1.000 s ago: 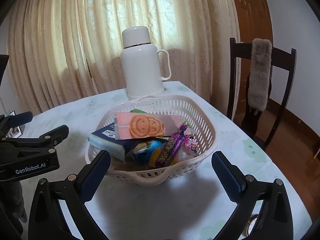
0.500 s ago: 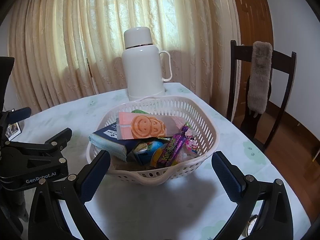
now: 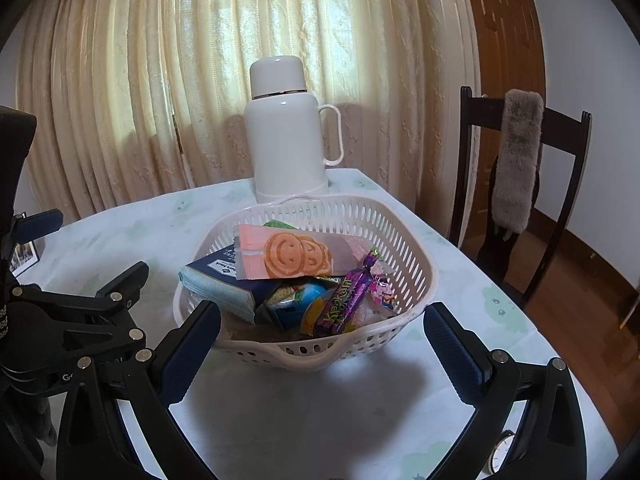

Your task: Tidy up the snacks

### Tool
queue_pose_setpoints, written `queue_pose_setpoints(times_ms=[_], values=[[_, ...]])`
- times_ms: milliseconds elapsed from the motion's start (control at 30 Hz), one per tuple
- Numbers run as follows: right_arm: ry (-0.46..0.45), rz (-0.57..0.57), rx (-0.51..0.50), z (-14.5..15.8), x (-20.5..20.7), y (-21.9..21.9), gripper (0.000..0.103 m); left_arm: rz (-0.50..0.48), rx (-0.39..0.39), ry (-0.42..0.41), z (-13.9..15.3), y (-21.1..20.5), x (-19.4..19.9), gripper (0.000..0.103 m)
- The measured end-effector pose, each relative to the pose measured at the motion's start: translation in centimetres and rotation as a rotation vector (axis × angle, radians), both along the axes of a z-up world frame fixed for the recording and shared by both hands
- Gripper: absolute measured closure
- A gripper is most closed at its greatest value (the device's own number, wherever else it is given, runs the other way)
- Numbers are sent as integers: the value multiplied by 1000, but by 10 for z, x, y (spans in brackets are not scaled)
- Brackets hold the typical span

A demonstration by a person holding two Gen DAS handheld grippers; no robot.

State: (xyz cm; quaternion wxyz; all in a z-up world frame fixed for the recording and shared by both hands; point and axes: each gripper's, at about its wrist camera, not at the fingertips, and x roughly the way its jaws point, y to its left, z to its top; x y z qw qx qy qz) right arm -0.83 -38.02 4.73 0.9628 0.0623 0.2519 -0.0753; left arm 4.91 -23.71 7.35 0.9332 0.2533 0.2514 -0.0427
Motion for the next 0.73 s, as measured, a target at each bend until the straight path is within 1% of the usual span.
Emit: queue_pose_setpoints(times_ms=[567, 733], values=[[0, 0, -1, 0, 0, 1, 2, -10, 41, -31, -2, -3, -3, 0], [0, 0, -1, 0, 0, 1, 2, -10, 44, -27, -2, -4, -4, 0]])
